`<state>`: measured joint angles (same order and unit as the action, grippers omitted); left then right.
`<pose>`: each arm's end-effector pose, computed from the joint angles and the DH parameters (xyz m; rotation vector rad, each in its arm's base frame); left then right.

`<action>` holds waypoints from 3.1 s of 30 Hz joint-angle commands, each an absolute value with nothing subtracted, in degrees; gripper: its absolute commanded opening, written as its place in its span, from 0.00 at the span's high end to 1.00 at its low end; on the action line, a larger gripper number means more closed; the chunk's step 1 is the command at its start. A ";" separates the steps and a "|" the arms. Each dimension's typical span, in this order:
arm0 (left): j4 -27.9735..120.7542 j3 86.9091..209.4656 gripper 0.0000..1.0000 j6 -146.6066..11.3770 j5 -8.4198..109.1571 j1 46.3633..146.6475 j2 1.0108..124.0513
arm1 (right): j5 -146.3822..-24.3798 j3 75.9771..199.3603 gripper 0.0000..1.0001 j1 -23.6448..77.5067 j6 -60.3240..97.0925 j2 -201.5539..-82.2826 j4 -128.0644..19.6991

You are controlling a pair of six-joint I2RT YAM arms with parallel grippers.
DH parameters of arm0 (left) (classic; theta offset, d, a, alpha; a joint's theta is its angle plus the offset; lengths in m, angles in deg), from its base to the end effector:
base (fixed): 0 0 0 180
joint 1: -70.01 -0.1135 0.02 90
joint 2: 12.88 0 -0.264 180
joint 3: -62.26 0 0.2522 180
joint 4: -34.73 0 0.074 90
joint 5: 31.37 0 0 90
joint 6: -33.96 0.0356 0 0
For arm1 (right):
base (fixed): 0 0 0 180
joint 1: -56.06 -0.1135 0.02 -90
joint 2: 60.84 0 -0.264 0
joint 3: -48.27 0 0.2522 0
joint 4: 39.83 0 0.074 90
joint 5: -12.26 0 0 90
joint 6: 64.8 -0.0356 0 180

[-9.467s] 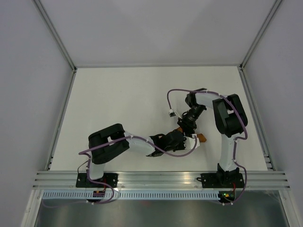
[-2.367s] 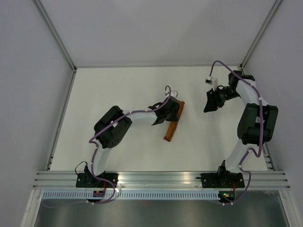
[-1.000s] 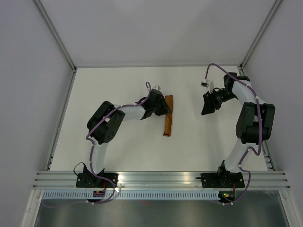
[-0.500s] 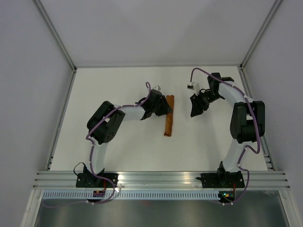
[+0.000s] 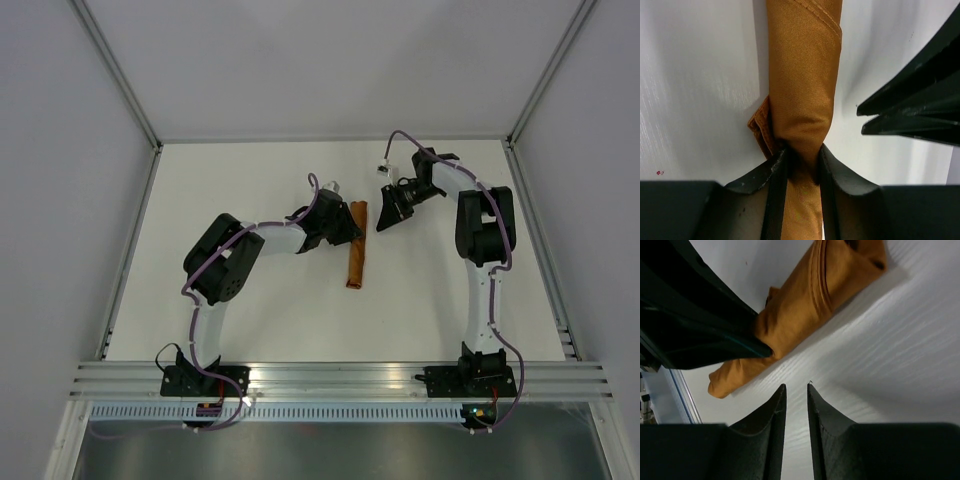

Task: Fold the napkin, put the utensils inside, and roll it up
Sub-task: Roll the napkin at the center of the board.

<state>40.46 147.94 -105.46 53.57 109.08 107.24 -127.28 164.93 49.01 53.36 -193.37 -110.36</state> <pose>0.3428 -0.2824 0.1286 -0.1700 2.4319 -0.8671 0.4404 0.0818 0.1422 -0.8462 2.5384 1.1982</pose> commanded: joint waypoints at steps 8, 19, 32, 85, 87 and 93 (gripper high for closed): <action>60.27 143.52 0.68 -99.01 54.15 109.12 114.04 | -139.18 171.90 0.73 47.53 37.07 -195.40 -100.45; 60.18 143.96 0.69 -97.26 53.71 109.03 113.95 | -133.65 170.23 0.74 43.93 20.46 -197.59 -84.26; 59.83 143.96 0.68 -95.94 54.59 109.03 113.42 | -129.51 169.88 0.75 41.29 17.03 -202.95 -83.30; 39.36 131.92 0.98 -109.03 45.97 109.03 111.93 | -127.31 161.71 0.48 49.02 14.37 -180.99 -81.43; 39.35 131.92 0.98 -110.17 46.32 109.03 111.93 | -126.79 159.52 0.49 50.08 18.59 -180.20 -85.03; 39.88 132.00 0.98 -111.23 47.47 109.12 111.75 | -124.58 149.06 0.48 50.17 24.76 -181.07 -85.85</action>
